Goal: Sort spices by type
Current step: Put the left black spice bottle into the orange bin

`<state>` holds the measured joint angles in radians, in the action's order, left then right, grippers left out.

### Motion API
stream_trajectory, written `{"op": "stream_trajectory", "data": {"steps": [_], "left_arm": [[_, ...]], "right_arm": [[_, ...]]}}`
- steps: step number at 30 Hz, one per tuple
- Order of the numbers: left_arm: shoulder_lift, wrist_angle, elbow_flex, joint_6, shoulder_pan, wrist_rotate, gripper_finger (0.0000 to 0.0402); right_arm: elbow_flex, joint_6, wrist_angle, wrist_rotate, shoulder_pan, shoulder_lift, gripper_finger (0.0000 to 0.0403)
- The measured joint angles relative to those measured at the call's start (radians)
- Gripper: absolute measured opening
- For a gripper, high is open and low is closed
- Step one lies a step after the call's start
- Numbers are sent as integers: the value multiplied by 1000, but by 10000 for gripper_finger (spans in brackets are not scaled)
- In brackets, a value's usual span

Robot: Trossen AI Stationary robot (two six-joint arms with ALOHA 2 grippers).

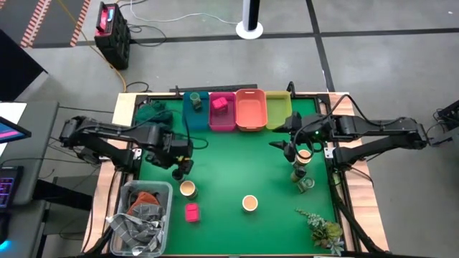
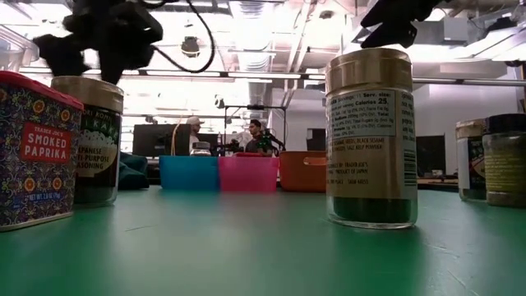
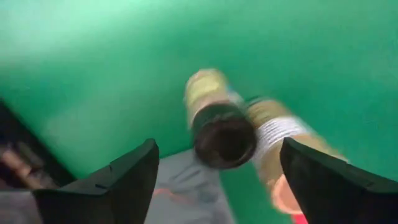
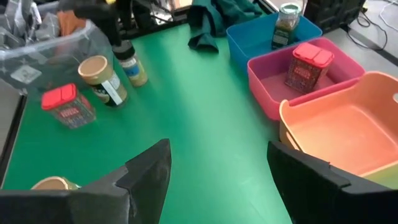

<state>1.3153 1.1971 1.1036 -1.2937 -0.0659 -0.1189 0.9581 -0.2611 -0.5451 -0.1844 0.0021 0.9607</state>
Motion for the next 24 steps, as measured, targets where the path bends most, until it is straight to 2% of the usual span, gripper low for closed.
{"op": "stream_trajectory", "data": {"steps": [5, 8, 13, 18, 24], "left_arm": [[0, -29, -31, -53, -36, 46, 361], [0, -106, -68, -84, -51, 65, 370], [0, -201, -128, -143, -71, 83, 371], [11, -210, -147, -173, -78, 114, 371], [51, -225, -147, -167, -82, 96, 369]], "right_arm": [[0, 0, 23, 0, 0, 0, 291], [0, 0, 26, 0, 0, 0, 291], [0, 0, 27, 0, 0, 0, 291], [0, -1, 26, 0, 4, 0, 291], [0, 7, 27, 0, 0, 1, 291]]}}
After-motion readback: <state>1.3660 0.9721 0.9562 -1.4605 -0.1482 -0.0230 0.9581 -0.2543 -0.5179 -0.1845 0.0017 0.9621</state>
